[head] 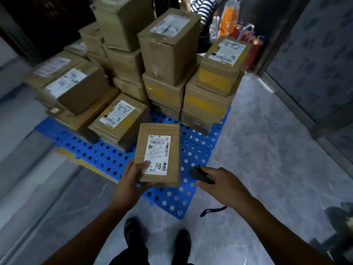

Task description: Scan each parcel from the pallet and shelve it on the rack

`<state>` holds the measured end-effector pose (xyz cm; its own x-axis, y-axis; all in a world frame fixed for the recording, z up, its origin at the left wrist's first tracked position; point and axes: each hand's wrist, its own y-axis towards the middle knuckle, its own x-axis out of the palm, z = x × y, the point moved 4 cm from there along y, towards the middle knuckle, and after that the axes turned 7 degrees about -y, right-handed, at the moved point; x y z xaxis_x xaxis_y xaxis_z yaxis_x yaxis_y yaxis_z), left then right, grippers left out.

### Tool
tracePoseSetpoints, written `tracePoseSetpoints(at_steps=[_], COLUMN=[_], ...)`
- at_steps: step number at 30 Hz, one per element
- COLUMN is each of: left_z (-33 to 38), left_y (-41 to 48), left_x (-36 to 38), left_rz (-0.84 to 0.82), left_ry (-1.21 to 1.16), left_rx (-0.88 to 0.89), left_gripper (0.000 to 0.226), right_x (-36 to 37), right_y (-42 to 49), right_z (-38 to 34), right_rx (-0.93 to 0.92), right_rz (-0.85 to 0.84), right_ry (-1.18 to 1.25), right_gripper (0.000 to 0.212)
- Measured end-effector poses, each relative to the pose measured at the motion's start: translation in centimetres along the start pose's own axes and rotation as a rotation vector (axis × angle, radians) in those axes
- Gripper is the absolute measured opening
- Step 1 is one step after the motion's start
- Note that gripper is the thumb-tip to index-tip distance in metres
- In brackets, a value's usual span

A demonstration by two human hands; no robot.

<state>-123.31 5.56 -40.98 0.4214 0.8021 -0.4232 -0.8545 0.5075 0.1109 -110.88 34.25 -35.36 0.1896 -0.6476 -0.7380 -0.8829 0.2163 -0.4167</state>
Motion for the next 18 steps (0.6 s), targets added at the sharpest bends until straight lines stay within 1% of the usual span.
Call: tracePoseSetpoints(at_steps=[3,4,7,10,13,14,15,17,18], left_z=[2.7,3.5,5.7,7.2,8.2,8.4,8.8,9.6,10.1], left_y=[-2.3,-3.0,-4.8,-6.2,-7.8,-8.8,-9.2,-10.6,-11.7], left_x=[-2.8,-4.0,-8.3,-14.0,-20.5,-23.2,-25.2,-29.5,-32.0], left_rz=[0.153,0.204,0.335,0.465,0.570,0.607,0.628,0.687,0.729], left_ry=[-0.039,-0.037,-0.036,0.002,0.082,0.114,0.140,0.161,0.171], left_rx=[-0.012,-0.016,-0.022,-0.031,-0.032,-0.029,-0.033,-0.027,-0.013], left_gripper=[0.068,0.066,0.063,0.066,0.075,0.078,0.080,0.079,0.079], right_x=[0.3,0.4,0.9,1.5,2.6,3.4,3.9,5.2,6.1], right_y=[1.2,1.6,2.7,3.3,3.6,3.7,3.9,4.0,3.9], right_z=[-2.0,-3.4,-9.1,-16.0,-23.7,-26.8,-28.8,-33.8,-36.7], right_rx=[-0.088,-0.135,-0.278,-0.394,-0.510,-0.559,-0.592,-0.671,-0.710], right_rz=[0.003,0.004,0.000,-0.001,-0.032,-0.042,-0.055,-0.065,-0.061], right_ry=[0.135,0.163,0.236,0.285,0.299,0.299,0.315,0.338,0.333], right_gripper=[0.066,0.064,0.043,0.039,0.033,0.033,0.038,0.053,0.056])
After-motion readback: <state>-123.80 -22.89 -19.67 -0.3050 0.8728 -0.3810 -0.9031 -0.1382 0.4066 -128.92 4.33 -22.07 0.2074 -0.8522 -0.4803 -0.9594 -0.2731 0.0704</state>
